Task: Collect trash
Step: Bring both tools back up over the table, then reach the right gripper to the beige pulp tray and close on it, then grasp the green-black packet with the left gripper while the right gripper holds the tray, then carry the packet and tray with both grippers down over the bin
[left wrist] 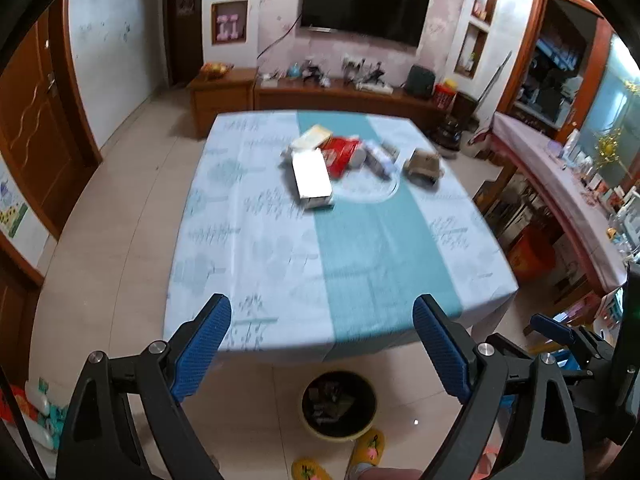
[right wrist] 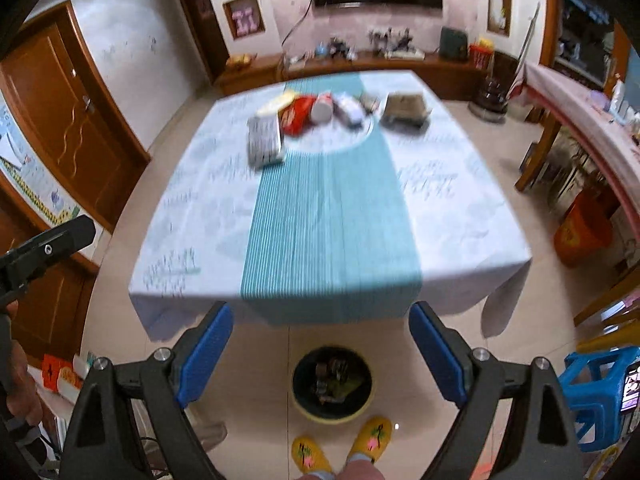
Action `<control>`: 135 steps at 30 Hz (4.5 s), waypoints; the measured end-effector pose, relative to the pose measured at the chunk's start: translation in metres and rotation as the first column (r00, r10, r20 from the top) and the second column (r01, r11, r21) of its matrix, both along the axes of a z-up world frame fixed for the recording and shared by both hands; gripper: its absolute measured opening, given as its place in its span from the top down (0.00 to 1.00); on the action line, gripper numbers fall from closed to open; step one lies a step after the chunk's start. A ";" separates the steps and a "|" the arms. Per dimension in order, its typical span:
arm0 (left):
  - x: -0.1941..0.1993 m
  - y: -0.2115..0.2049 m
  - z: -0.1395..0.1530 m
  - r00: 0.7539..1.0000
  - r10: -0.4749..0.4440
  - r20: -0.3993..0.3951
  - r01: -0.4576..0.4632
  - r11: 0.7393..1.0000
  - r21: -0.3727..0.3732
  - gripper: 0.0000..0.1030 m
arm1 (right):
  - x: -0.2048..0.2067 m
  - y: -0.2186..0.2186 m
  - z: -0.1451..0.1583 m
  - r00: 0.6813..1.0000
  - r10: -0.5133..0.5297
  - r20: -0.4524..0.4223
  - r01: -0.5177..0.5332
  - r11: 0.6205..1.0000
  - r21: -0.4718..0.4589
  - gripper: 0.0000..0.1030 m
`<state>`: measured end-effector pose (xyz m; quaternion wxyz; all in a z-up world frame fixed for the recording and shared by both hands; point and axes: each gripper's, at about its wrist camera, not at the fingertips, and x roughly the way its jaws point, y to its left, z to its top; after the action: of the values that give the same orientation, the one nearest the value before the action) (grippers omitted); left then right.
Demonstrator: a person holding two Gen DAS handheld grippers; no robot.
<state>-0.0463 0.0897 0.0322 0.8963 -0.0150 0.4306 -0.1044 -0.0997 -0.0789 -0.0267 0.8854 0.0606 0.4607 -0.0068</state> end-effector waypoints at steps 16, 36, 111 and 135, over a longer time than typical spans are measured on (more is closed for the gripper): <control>0.072 -0.057 0.016 1.000 0.001 0.022 -0.003 0.996 0.088 0.12 | 0.098 -0.096 0.035 0.994 -0.031 0.101 0.031 0.999 -0.005 0.13; 0.290 -0.234 -0.087 0.942 0.190 -0.276 -0.178 0.982 0.069 0.12 | 0.391 -0.226 -0.059 0.924 0.364 -0.118 -0.368 0.930 -0.015 0.13; 0.452 -0.389 -0.225 0.827 0.119 -0.550 -0.139 0.990 0.006 0.89 | 0.392 -0.362 -0.111 0.996 0.079 -0.049 -0.060 0.950 0.306 0.29; 0.190 -0.210 -0.100 0.918 -0.157 -0.365 0.180 0.983 0.029 0.90 | 0.191 -0.218 -0.060 0.999 0.014 0.044 -0.027 0.951 0.307 0.29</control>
<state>0.1441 -0.1201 -0.0681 0.7895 0.0312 0.5907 -0.1634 0.0913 -0.2974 -0.0862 0.8746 0.1930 0.4384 0.0756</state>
